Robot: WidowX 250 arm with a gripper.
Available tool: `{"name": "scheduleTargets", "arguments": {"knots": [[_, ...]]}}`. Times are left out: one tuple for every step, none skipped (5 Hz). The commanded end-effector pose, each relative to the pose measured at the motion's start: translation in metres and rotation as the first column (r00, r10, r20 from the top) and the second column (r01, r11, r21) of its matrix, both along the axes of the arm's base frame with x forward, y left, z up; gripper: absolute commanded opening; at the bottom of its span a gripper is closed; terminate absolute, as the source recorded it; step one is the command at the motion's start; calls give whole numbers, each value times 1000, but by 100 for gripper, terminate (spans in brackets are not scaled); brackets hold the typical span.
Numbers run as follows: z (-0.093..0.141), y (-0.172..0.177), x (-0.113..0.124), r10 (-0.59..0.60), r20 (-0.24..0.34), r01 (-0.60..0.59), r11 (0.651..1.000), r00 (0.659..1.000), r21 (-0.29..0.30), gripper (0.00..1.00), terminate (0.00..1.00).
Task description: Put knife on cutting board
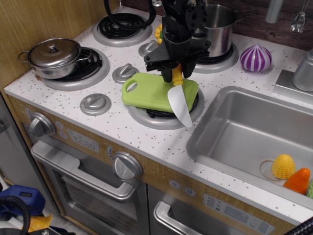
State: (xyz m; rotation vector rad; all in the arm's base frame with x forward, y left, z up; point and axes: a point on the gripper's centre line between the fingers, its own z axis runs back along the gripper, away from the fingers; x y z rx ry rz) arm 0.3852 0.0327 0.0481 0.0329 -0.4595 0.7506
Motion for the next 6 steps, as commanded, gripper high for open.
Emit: {"name": "scheduleTargets", "arguments": {"knots": [[22, 20, 0, -3, 49, 1, 999, 999, 33, 0, 0], [18, 24, 0, -12, 56, 10, 1000, 998, 29, 0, 0], [15, 25, -4, -22, 53, 22, 1000, 998, 12, 100, 0], [12, 24, -10, -22, 68, 22, 1000, 997, 0, 100, 0], [12, 24, -10, -22, 68, 22, 1000, 997, 0, 100, 0], [12, 24, -10, -22, 68, 22, 1000, 997, 0, 100, 100]]}}
